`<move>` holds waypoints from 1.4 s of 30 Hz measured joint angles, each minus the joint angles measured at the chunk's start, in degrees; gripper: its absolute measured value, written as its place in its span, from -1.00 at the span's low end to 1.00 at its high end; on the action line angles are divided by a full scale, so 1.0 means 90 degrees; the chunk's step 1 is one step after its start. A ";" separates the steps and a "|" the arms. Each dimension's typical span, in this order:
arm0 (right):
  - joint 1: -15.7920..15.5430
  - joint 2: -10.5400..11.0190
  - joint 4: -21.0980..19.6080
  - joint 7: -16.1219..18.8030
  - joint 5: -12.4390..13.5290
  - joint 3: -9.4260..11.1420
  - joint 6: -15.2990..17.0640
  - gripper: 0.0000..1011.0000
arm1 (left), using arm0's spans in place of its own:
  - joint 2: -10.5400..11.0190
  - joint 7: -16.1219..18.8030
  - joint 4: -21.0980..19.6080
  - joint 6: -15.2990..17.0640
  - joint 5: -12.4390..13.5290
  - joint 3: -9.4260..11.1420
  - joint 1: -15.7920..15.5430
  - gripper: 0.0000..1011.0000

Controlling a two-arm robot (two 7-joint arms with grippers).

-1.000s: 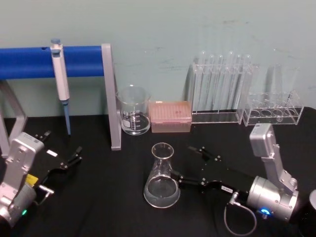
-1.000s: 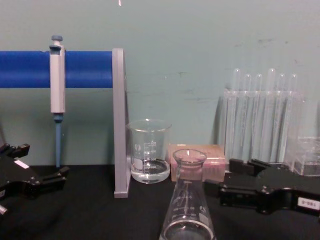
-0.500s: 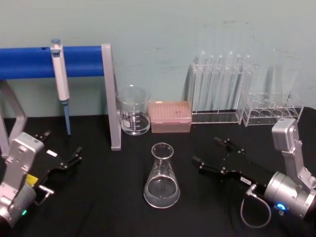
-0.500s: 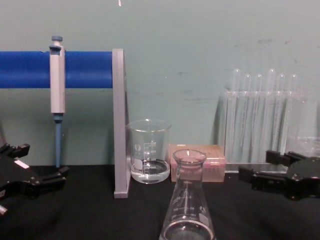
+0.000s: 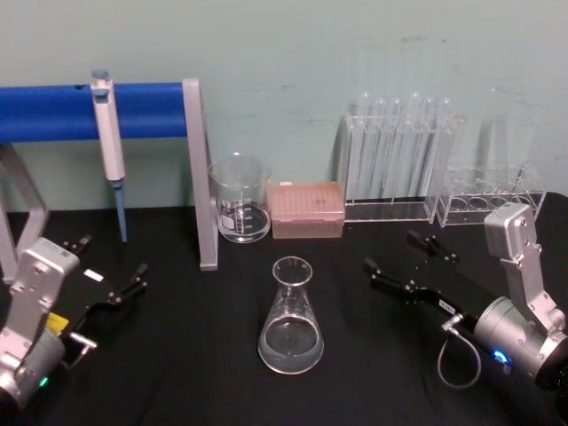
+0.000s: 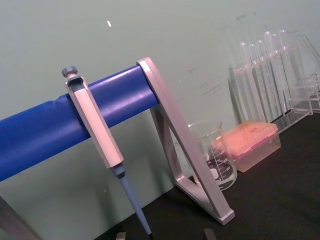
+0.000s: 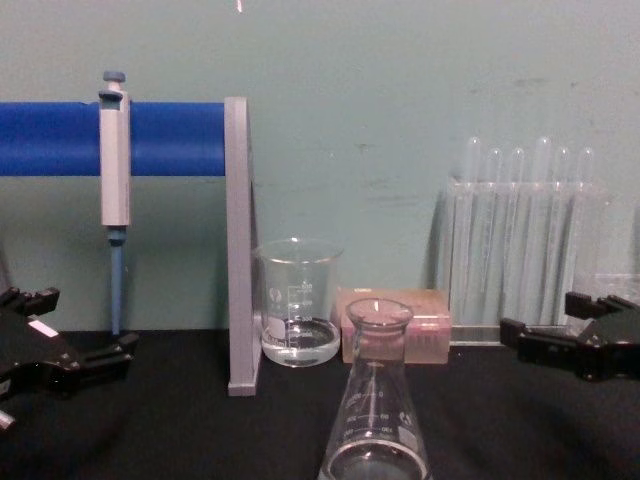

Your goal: Grasp the erlenmeyer flask with one hand, shake it three times, then place it back.

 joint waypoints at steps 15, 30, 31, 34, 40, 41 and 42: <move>0.0092 -0.0524 0.0349 -0.0472 -0.0172 0.0327 0.0008 0.98 | 0.0000 0.0000 0.0000 0.0000 0.0000 0.0000 0.0000 0.98; 0.0294 -0.0882 0.0770 -0.0455 -0.0450 0.0376 0.0052 0.98 | 0.0000 0.0000 0.0000 0.0000 0.0000 0.0000 0.0000 0.98; 0.0304 -0.0895 0.0789 -0.0442 -0.0464 0.0377 0.0053 0.98 | 0.0000 0.0000 0.0000 0.0000 0.0000 0.0000 0.0000 0.98; 0.0348 -0.0955 0.0885 -0.0405 -0.0538 0.0387 0.0054 0.98 | 0.0000 0.0000 0.0000 0.0000 0.0000 0.0000 0.0000 0.98; 0.0395 -0.1028 0.0981 -0.0376 -0.0637 0.0428 0.0052 0.98 | 0.0000 0.0000 0.0000 0.0000 0.0000 0.0000 0.0000 0.98; 0.0402 -0.1040 0.0995 -0.0357 -0.0650 0.0445 0.0054 0.98 | 0.0000 0.0000 0.0000 0.0000 0.0000 0.0000 0.0000 0.98; 0.0409 -0.1045 0.1003 -0.0338 -0.0650 0.0455 0.0055 0.98 | 0.0000 0.0000 0.0000 0.0000 0.0000 0.0000 0.0000 0.98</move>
